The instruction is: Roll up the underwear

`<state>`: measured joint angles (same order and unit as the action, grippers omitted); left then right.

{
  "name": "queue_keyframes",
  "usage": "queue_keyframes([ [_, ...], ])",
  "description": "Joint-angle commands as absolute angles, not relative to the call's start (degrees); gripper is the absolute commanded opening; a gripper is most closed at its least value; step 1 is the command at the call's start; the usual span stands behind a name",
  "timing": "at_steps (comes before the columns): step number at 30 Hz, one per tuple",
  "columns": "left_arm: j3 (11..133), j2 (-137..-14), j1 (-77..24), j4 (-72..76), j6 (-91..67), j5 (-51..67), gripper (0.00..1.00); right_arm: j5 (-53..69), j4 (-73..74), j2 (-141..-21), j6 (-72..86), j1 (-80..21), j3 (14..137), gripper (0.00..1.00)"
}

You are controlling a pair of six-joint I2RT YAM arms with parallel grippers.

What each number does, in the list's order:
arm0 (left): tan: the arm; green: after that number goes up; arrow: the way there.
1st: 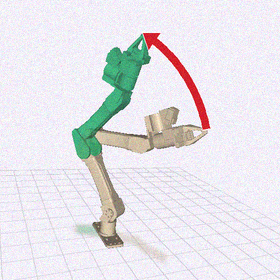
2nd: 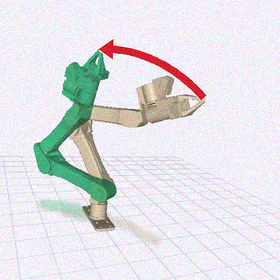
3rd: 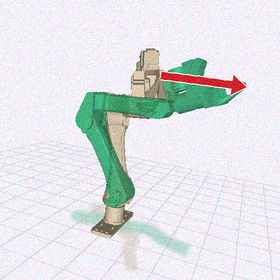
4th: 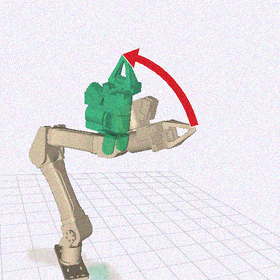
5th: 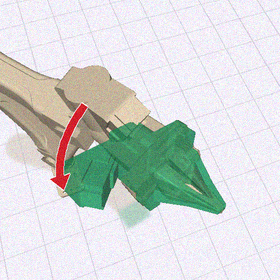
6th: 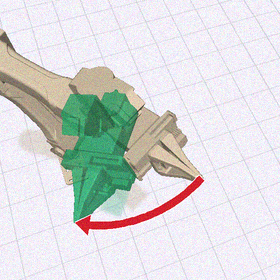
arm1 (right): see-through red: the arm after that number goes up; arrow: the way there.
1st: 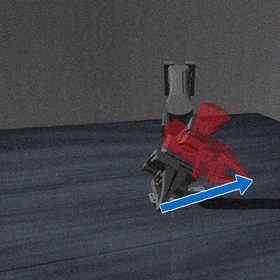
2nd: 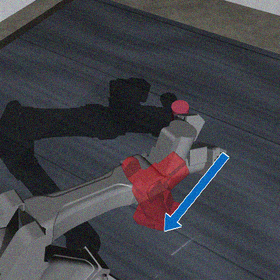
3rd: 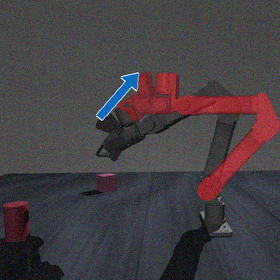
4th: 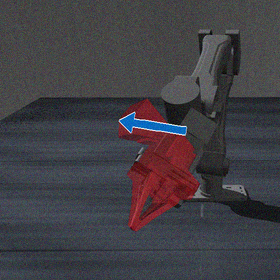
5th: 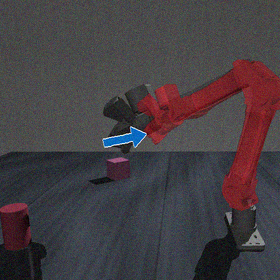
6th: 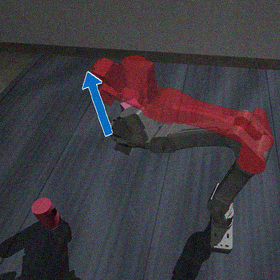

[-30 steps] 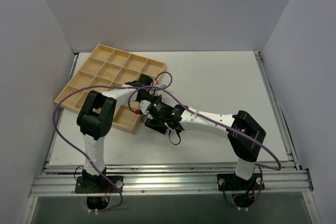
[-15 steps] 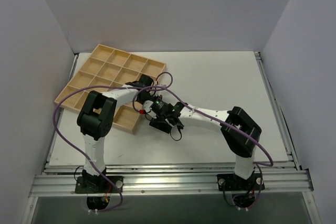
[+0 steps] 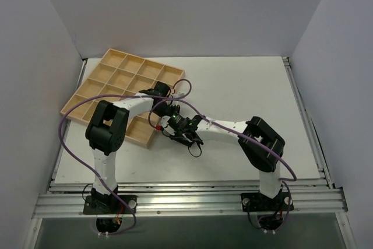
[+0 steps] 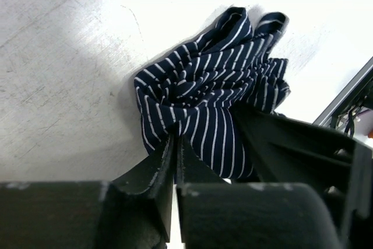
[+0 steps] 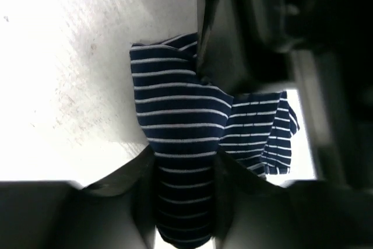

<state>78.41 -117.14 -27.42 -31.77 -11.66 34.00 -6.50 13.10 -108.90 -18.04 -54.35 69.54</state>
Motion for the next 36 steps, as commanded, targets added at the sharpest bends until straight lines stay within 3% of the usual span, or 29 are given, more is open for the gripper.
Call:
queue_keyframes([
  [1, 80.33, -117.08, -26.63, -33.4, -11.51, 30.41, 0.14, -2.66, 16.08, -111.53, -14.68, -53.53, 69.17, 0.21],
  [3, 80.77, -116.37, -25.84, -33.4, -11.95, 30.41, 0.2, -0.19, 14.68, -111.01, -12.06, -52.56, 68.56, 0.12],
  [5, 80.95, -114.97, -24.35, -32.87, -12.48, 30.85, 0.2, 5.26, 12.15, -109.96, -9.94, -50.46, 66.64, 0.07],
  [10, 82.08, -112.67, -20.49, -30.94, -17.66, 31.98, 0.28, 11.68, 9.23, -109.51, -6.07, -48.43, 63.46, 0.01],
  [15, 83.5, -112.15, -17.76, -31.38, -19.51, 32.97, 0.33, 19.05, 6.16, -109.51, -2.99, -44.84, 61.35, 0.01],
  [26, 76.38, -101.43, -17.75, -24.35, -18.29, 29.18, 0.35, 37.43, -7.45, -111.79, 6.85, -36.22, 54.76, 0.02],
  [36, 65.4, -96.86, -24.52, -16.62, -15.11, 30.94, 0.35, 46.23, -7.82, -118.74, 11.51, -30.85, 56.08, 0.01],
])
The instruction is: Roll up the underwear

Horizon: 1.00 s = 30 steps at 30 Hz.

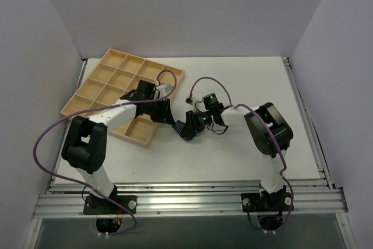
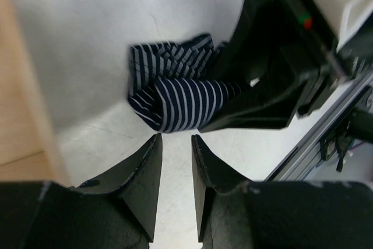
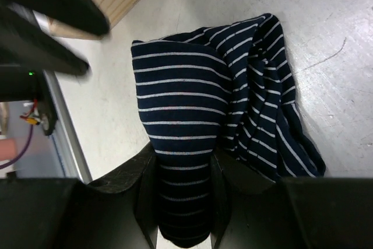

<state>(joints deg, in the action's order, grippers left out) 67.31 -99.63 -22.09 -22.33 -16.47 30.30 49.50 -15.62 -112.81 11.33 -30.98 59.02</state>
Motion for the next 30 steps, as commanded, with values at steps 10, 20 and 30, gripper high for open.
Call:
queue_keyframes([
  [10, 59.41, -95.1, -31.46, -0.98, -22.23, 26.9, 0.35, 48.69, -7.11, -121.2, 12.74, -29.53, 57.13, 0.01],
  [20, 52.65, -96.77, -32.69, 11.41, -29.35, 19.25, 0.3, 49.13, -10.02, -121.29, 15.73, -29.27, 56.08, 0.03],
  [30, 47.03, -92.29, -37.79, 16.78, -31.81, 1.52, 0.3, 49.4, -12.31, -121.99, 17.67, -29.0, 55.11, 0.06],
])
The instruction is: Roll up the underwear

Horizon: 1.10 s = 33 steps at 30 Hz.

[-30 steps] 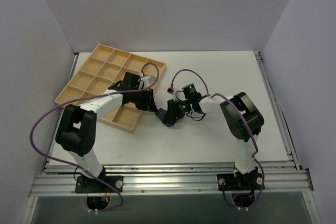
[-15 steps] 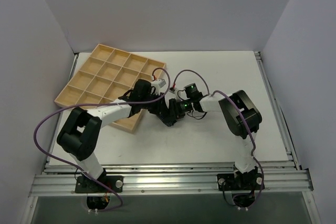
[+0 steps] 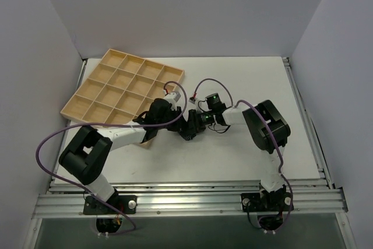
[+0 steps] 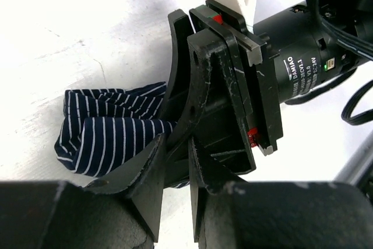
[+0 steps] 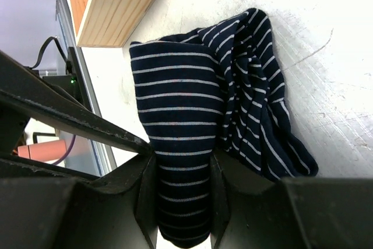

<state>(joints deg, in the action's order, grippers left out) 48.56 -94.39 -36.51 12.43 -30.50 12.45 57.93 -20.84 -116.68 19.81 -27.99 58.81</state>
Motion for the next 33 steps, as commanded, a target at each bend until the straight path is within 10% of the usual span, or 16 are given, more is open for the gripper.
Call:
queue_keyframes([
  [1, 46.67, -91.59, -38.23, 16.44, -32.16, 0.19, 0.3, 49.39, -12.22, -122.08, 17.67, -29.0, 55.11, 0.07],
  [9, 50.62, -86.66, -43.06, 0.09, -30.23, -15.46, 0.36, 48.6, -11.34, -121.12, 17.23, -28.92, 55.37, 0.12],
  [33, 53.87, -100.37, -44.3, -2.1, -34.37, -12.22, 0.33, 48.34, -13.1, -119.88, 18.64, -29.18, 53.35, 0.16],
])
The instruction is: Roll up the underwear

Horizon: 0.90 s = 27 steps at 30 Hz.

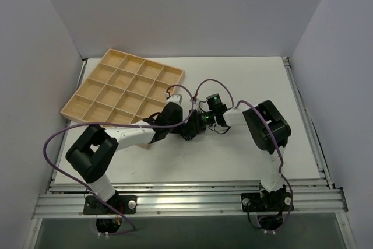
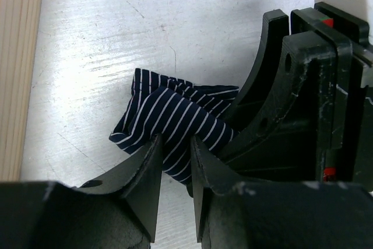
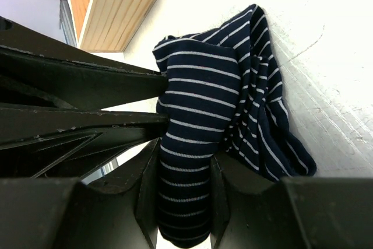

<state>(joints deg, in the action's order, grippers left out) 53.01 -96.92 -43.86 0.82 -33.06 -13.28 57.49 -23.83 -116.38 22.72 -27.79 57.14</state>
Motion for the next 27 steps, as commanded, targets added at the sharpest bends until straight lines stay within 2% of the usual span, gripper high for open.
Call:
queue_keyframes([
  [1, 54.49, -100.63, -44.3, -2.89, -34.19, -12.39, 0.33, 48.08, -12.66, -119.62, 18.55, -29.09, 53.61, 0.18],
  [5, 58.35, -103.26, -44.3, -6.23, -33.14, -11.95, 0.33, 45.97, -11.95, -117.78, 18.19, -29.09, 53.79, 0.32],
  [8, 59.15, -105.11, -44.3, -7.56, -33.13, -11.51, 0.33, 43.42, -12.3, -115.14, 18.63, -29.0, 53.53, 0.36],
  [21, 57.04, -108.46, -45.0, -5.36, -34.72, -10.2, 0.31, 35.6, -15.82, -107.23, 22.5, -28.74, 48.78, 0.44],
  [25, 57.39, -108.46, -45.44, -5.1, -34.45, -10.28, 0.31, 34.11, -18.1, -105.56, 23.11, -28.74, 46.85, 0.4],
  [27, 57.57, -108.11, -45.7, -5.18, -34.19, -10.28, 0.31, 33.93, -18.98, -106.17, 23.38, -28.74, 46.32, 0.23],
])
